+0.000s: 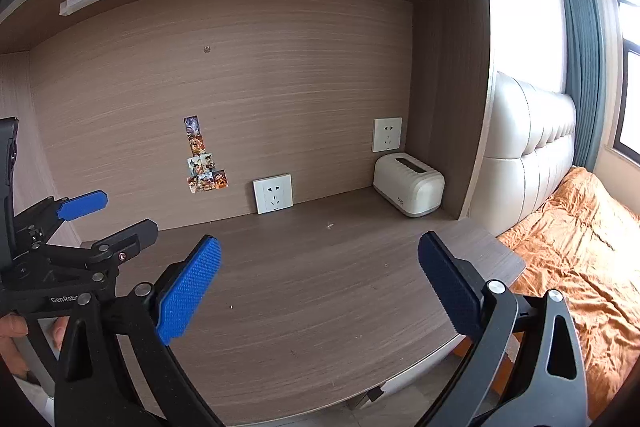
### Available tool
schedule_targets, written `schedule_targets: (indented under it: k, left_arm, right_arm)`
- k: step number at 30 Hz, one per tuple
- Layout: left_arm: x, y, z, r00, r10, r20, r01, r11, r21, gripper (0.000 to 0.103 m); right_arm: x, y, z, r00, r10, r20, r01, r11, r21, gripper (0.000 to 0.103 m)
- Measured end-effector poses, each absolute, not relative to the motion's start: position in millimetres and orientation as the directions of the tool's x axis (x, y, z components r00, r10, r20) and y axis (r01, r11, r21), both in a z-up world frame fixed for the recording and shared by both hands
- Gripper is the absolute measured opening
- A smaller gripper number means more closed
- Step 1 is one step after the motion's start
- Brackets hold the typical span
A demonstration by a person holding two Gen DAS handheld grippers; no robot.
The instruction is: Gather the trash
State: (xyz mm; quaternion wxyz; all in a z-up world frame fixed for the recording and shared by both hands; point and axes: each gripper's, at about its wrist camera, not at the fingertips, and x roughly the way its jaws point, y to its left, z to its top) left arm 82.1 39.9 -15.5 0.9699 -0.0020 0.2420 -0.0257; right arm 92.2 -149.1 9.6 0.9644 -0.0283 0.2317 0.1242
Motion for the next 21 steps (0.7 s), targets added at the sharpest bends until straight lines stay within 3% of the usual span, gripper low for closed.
schedule_targets:
  k: [21]
  left_arm:
    - [77.2,37.6,-8.4,0.899,-0.024,-0.437,0.035,0.999,0.018,0.098]
  right_arm:
    - [94.1,-140.0,6.4,0.857,0.21,-0.47,-0.235,0.972,0.006,0.098]
